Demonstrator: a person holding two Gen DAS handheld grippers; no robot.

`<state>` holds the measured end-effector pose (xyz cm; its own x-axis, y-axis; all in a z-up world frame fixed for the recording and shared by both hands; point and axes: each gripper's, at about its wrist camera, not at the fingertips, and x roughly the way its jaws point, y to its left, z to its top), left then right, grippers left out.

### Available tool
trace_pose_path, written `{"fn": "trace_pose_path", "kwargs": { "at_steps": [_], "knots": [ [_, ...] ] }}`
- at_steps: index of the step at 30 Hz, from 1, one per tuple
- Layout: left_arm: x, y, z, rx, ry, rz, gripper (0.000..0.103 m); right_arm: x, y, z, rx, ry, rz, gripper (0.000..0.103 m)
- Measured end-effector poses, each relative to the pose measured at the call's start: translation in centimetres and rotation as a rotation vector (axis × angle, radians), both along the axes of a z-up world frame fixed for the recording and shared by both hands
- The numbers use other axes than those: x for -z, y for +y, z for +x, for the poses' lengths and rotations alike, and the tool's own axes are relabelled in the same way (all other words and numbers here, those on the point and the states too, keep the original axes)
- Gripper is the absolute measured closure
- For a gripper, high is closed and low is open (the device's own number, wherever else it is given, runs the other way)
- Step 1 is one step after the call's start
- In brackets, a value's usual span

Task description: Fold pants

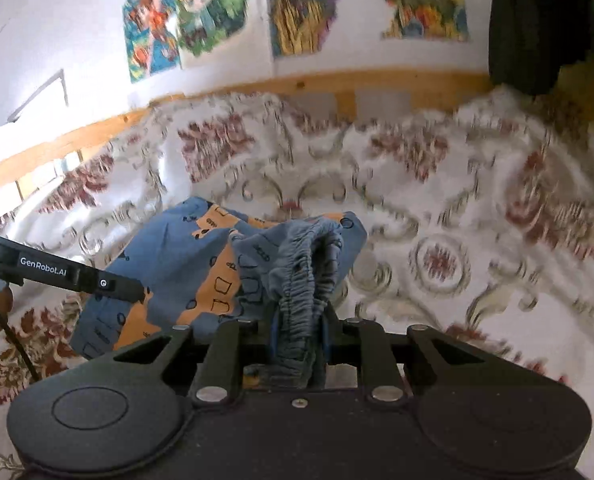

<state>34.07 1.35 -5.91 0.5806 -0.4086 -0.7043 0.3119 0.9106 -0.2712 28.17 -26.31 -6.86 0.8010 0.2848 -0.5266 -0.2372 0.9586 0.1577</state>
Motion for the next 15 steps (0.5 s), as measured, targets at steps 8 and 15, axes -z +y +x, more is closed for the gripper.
{"fn": "trace_pose_path", "kwargs": {
  "at_steps": [8,15],
  "knots": [
    [3.0,1.4,1.7,-0.015,0.096,-0.058,0.084,1.8,-0.1,1.3,0.025,0.079,0.044,0.079],
    [2.2,1.6,1.1,-0.034,0.081,-0.024,0.064,1.5,-0.9,0.1,0.060,0.049,0.031,0.037]
  ]
}}
